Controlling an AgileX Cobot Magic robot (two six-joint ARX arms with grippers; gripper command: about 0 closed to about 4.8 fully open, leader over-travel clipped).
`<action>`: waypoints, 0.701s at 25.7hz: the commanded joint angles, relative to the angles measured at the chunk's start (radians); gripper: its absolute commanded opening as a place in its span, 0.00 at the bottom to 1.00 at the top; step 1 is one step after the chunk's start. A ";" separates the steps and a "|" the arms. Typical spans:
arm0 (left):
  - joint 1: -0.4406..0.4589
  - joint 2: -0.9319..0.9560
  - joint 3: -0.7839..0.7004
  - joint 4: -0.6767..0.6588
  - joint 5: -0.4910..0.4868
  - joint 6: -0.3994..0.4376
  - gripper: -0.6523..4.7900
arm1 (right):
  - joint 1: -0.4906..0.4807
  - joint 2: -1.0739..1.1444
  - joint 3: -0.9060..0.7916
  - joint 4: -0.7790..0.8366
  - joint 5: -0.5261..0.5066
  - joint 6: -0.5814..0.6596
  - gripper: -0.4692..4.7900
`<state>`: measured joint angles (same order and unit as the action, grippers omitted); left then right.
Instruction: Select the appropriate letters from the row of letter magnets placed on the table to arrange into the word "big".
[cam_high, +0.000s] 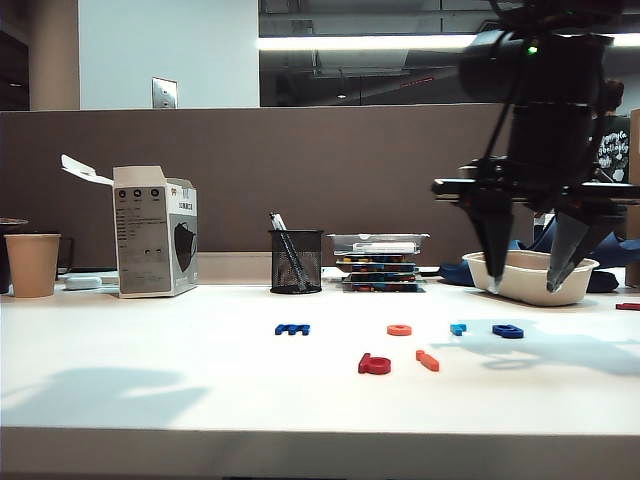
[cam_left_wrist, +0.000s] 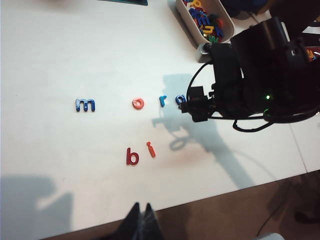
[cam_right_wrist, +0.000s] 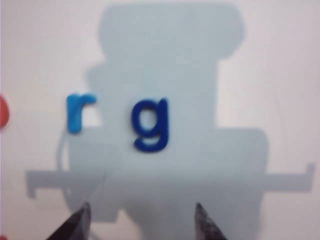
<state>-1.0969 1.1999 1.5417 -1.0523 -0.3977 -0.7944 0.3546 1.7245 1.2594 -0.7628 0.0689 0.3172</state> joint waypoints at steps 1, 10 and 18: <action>0.001 -0.002 0.004 0.006 -0.007 0.001 0.11 | -0.016 -0.003 0.002 0.066 0.003 -0.047 0.59; 0.001 -0.002 0.004 0.006 -0.007 0.001 0.11 | -0.030 0.071 0.003 0.139 -0.023 -0.109 0.59; 0.001 -0.002 0.004 0.006 -0.007 0.001 0.11 | -0.030 0.158 0.003 0.143 -0.022 -0.109 0.59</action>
<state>-1.0969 1.2003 1.5417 -1.0519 -0.3977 -0.7944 0.3244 1.8709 1.2625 -0.6270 0.0498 0.2108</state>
